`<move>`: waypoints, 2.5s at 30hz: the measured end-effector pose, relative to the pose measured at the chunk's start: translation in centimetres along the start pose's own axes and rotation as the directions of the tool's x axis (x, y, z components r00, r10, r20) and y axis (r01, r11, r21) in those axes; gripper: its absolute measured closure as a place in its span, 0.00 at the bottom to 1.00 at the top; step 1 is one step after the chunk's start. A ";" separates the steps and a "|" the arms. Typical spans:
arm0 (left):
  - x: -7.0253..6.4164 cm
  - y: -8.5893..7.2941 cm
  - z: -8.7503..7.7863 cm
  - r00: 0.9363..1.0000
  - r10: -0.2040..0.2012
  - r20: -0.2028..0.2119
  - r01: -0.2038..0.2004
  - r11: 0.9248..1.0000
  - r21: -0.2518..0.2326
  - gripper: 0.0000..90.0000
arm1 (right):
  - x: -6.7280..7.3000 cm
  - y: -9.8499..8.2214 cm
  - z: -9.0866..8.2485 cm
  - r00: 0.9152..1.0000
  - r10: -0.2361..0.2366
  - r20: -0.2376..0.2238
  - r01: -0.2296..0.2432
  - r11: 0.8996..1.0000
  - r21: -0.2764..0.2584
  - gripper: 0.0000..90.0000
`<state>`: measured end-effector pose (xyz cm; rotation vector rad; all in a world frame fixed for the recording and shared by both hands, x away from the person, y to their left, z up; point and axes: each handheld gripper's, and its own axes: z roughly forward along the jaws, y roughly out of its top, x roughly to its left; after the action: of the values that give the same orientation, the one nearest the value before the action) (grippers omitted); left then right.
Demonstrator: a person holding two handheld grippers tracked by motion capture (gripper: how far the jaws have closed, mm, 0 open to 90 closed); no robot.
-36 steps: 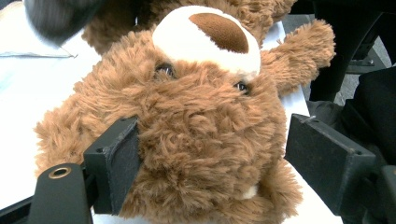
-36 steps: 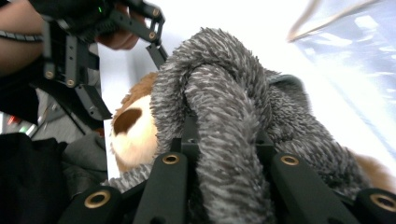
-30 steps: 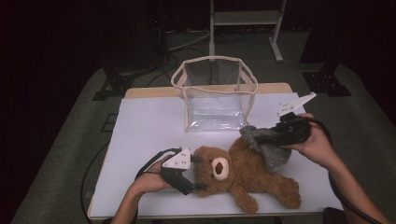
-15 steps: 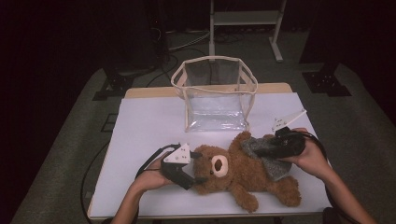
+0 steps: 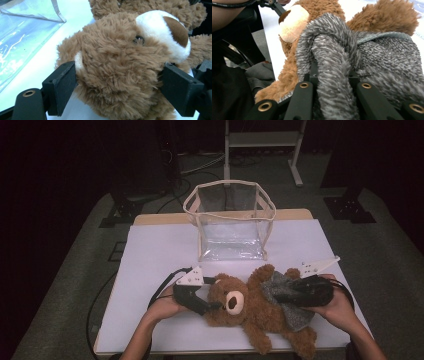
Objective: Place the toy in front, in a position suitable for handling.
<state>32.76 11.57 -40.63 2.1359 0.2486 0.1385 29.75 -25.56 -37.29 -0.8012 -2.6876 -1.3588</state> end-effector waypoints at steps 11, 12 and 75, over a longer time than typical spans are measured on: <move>-0.8 1.9 0.2 0.994 0.027 0.106 -0.025 1.000 -0.016 0.19 | 1.1 0.0 -0.4 0.998 -0.054 0.024 0.054 0.998 -0.023 0.83; -0.9 1.7 0.5 0.993 0.033 0.111 -0.031 0.999 -0.013 0.19 | 1.1 0.4 -0.4 0.997 -0.068 0.035 0.069 0.998 -0.017 0.83; -0.1 2.7 -0.1 0.990 -0.007 0.143 0.012 0.999 -0.034 0.20 | -0.6 0.7 0.5 0.999 -0.021 0.036 0.022 0.999 -0.032 0.81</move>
<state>32.92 10.22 -38.28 2.0986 0.1707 -0.0155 30.71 -25.12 -37.23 -0.8091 -2.7159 -1.4089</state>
